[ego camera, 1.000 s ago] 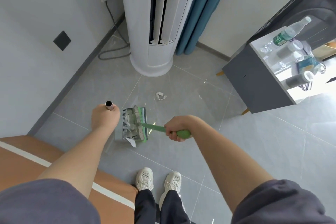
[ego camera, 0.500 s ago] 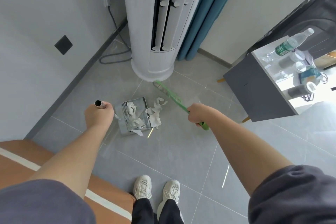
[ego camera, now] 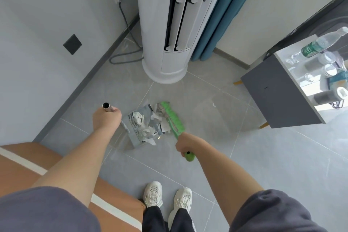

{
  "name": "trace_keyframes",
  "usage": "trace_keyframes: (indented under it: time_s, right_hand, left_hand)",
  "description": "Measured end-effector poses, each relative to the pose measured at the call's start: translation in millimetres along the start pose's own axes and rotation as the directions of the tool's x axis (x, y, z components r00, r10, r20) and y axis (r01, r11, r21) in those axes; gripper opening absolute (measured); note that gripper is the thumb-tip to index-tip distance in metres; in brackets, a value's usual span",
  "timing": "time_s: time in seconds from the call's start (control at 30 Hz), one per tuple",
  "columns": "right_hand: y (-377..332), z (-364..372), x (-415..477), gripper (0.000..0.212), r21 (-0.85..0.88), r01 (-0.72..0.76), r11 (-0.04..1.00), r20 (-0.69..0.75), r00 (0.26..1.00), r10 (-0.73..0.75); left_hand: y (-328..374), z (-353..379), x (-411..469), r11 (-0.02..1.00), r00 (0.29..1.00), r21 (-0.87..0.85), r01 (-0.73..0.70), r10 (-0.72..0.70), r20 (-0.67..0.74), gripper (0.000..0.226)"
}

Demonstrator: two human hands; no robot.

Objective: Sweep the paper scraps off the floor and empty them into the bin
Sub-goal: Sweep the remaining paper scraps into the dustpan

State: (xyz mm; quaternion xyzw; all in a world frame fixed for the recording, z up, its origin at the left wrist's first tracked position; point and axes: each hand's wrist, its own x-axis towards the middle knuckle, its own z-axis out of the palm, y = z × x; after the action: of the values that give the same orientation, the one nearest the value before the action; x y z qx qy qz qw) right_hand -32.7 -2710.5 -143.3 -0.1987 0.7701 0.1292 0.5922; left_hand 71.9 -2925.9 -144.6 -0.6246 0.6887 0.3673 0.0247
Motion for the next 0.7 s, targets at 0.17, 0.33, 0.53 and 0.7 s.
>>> trace_keyframes:
  time_s: [0.17,0.33,0.53,0.7]
  right_hand:
    - [-39.0,6.3,-12.3,0.012,-0.023,0.127,0.992,-0.017,0.992,-0.128]
    - [-36.4,9.1,-33.4,0.020,0.020,0.150,0.988,0.003,0.989,-0.150]
    - [-15.1,19.1,-52.1,0.012,0.040,0.145,0.989,0.060,0.987,-0.147]
    - [12.4,21.9,-76.7,0.015,0.099,0.096,0.990,-0.006,0.995,-0.096]
  left_hand:
    - [3.5,6.7,-13.4,0.998,0.999,-0.057,0.019,-0.016,0.044,0.026]
    - [16.8,8.6,-35.0,0.989,0.997,-0.121,0.080,-0.077,0.024,0.036]
    - [19.2,14.2,-44.2,0.969,0.988,-0.194,0.151,-0.144,0.050,0.021]
    - [31.9,16.9,-67.2,0.966,0.986,-0.199,0.165,-0.155,0.063,0.025]
